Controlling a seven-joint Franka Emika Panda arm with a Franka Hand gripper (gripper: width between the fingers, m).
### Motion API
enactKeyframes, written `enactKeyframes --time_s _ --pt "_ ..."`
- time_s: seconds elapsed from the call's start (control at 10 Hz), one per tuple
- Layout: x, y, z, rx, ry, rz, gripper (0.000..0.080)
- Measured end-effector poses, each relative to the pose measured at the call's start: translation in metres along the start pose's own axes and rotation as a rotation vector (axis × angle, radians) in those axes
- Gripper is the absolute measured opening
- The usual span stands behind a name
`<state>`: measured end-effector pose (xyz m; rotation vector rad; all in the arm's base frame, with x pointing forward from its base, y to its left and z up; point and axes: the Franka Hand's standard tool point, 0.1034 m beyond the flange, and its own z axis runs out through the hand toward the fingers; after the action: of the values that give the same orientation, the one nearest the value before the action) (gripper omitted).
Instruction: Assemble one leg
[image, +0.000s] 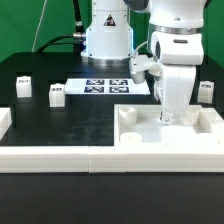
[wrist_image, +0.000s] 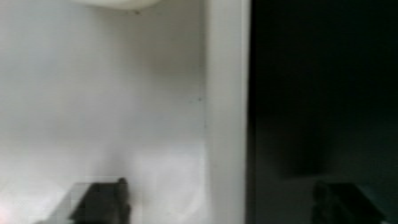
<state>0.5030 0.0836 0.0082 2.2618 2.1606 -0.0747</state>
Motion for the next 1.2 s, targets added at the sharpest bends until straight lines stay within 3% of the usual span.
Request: enactKeyframes --time_s 0.1,0.2,0.6,1.0,1.2 --pt "0.000 0.000 0.000 0.000 0.000 0.000 0.0561" --pt "0.000 0.000 0.000 0.000 0.000 0.000 0.0631" --pt "0.000 0.000 0.000 0.000 0.000 0.000 0.0649" --pt "0.006 -0.019 -0.047 -0.041 -0.010 0.084 0.0649" --pt "0.005 -0.021 -0.042 -0.033 -0.010 0.116 0.0649"
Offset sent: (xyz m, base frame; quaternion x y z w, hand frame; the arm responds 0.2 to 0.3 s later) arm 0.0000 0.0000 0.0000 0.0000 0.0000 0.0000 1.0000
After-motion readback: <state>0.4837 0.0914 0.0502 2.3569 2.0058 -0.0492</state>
